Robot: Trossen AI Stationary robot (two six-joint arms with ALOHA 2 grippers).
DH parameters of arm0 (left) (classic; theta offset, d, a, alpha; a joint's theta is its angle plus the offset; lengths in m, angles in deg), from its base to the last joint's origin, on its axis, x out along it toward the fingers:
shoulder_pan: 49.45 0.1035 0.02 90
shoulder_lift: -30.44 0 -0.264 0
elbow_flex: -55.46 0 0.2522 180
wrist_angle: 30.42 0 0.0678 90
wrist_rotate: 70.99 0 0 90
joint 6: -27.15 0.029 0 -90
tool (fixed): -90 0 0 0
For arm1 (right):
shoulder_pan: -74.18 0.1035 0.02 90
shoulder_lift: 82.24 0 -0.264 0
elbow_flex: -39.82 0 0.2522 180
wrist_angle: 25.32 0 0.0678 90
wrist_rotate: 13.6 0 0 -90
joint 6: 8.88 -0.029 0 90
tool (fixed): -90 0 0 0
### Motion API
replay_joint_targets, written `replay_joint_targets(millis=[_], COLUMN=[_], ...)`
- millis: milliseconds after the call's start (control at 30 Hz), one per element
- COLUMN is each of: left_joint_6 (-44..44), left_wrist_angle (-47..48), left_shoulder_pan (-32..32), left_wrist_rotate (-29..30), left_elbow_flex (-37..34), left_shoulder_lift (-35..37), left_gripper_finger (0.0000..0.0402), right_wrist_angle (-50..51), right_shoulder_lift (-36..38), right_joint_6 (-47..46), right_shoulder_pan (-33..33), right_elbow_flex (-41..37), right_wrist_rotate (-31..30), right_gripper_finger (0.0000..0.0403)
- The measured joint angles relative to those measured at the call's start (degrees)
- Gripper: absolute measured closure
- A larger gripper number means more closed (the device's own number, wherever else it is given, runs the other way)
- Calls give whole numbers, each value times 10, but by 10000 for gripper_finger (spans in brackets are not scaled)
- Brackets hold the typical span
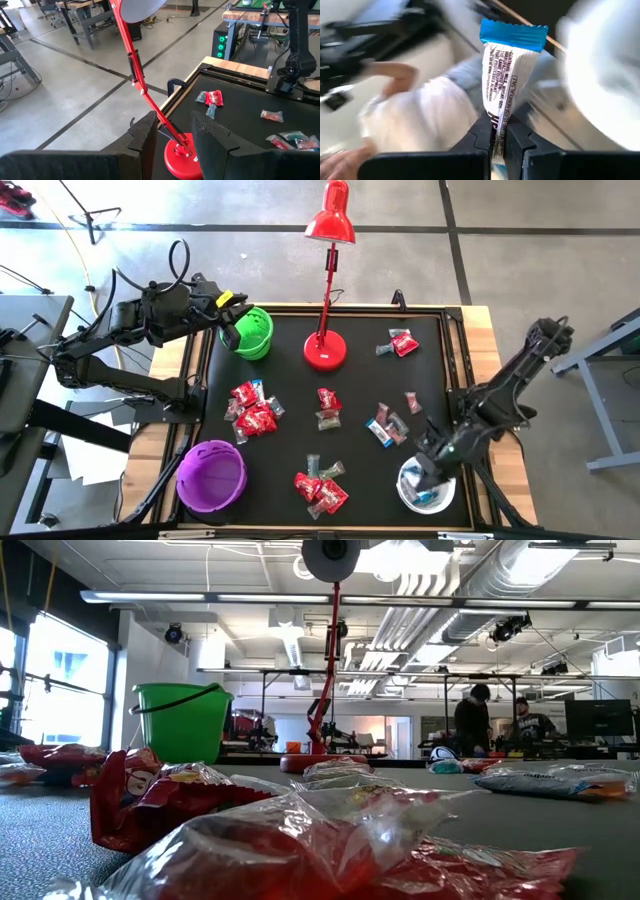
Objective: Sort candy
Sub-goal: Put the white chocolate into the white bucket
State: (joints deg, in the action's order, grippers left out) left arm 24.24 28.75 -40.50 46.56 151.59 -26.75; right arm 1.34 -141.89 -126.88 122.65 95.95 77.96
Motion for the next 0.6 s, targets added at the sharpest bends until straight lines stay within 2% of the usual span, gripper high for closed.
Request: replay_joint_targets(millis=[100,200,333,600], left_joint_6=[0,0,-10,-15], left_wrist_angle=[0,0,0,0], left_shoulder_pan=[0,0,0,0], left_wrist_rotate=[-1,-8,-18,-18], left_elbow_flex=[0,0,0,0], left_shoulder_lift=[0,0,0,0], left_gripper_finger=[296,296,296,296], right_wrist_angle=[88,158,168,164], right_shoulder_lift=[0,0,0,0], right_joint_6=[-71,-117,-120,-107], right_shoulder_pan=[30,48,52,52], right_elbow_flex=[0,0,0,0], right_wrist_rotate=[17,2,-2,-3], right_gripper_finger=[391,390,371,299])
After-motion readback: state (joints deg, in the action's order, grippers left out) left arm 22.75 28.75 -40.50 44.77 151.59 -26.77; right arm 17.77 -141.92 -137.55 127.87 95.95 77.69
